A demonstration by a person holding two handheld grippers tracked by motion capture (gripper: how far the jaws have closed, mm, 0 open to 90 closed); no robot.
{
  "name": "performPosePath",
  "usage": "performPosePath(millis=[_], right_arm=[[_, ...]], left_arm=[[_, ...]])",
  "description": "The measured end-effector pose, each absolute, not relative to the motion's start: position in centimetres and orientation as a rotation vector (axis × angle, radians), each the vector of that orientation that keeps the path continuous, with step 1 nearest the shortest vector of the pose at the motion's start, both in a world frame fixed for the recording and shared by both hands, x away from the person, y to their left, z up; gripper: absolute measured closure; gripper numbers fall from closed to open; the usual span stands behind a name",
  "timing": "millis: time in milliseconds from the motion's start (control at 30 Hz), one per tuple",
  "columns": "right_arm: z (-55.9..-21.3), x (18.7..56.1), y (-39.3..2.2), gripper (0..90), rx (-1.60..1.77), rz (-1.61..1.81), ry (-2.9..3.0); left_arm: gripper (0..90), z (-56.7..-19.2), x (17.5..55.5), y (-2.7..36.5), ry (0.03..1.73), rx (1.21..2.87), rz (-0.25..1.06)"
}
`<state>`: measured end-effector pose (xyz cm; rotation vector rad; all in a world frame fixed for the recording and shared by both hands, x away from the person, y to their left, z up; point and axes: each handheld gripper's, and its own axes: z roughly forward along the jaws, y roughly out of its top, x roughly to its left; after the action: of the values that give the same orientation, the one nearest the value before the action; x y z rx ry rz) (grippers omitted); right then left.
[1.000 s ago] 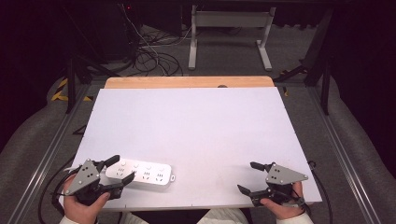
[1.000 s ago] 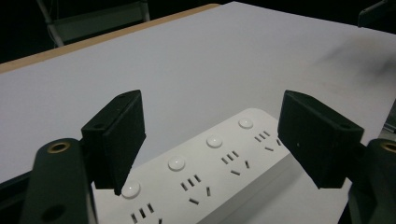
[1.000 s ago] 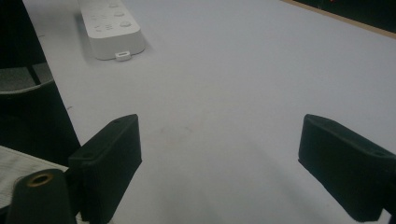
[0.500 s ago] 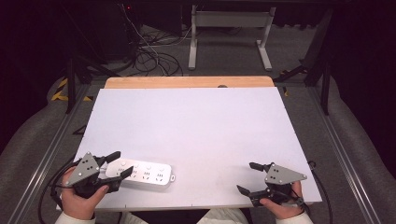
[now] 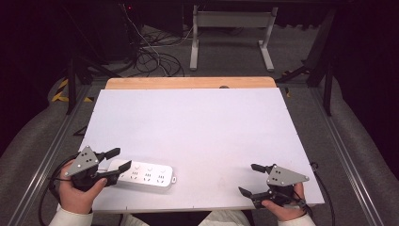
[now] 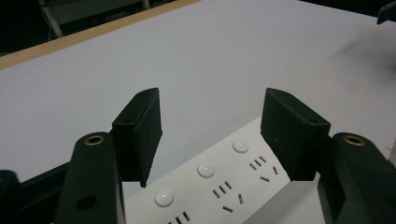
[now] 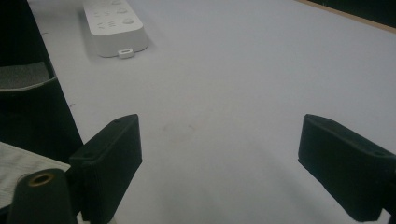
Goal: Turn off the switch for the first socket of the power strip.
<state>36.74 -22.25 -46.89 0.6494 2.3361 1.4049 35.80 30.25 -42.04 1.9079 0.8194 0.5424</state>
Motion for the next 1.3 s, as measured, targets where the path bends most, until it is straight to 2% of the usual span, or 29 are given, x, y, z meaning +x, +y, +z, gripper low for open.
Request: performPosePath(millis=[33,67,167,200,233,433,633,833,1300], right_arm=[[-46.9,36.7,-22.2,13.8,0.65,1.405,2.335],[-46.9,36.7,-22.2,13.8,0.65,1.405,2.335],[-46.9,36.7,-22.2,13.9,0.649,1.405,2.336],[-46.9,36.7,-22.2,13.9,0.649,1.405,2.336],[-46.9,36.7,-22.2,13.9,0.65,1.405,2.337],[-46.9,36.8,-22.2,14.1,0.647,1.408,2.338],[-47.0,36.8,-22.2,14.5,0.65,1.405,2.339],[-47.0,36.8,-22.2,14.8,0.648,1.406,2.338],[-47.0,36.8,-22.2,15.1,0.648,1.403,2.341]], left_arm=[[44.3,-42.0,35.9,30.3,0.821,1.915,0.539],[44.3,-42.0,35.9,30.4,0.821,1.923,0.539],[61.1,-42.0,36.2,30.4,0.839,1.949,0.519],[61.1,-42.0,36.3,30.5,0.843,1.964,0.517],[68.4,-42.0,36.5,30.6,0.851,1.974,0.519],[89.8,-42.4,37.4,30.9,0.876,2.037,0.466],[90.0,-42.6,38.0,31.0,0.929,2.095,0.474],[90.0,-43.3,39.0,30.9,1.019,2.142,0.422],[90.0,-44.3,40.2,30.4,1.074,2.254,0.374]])
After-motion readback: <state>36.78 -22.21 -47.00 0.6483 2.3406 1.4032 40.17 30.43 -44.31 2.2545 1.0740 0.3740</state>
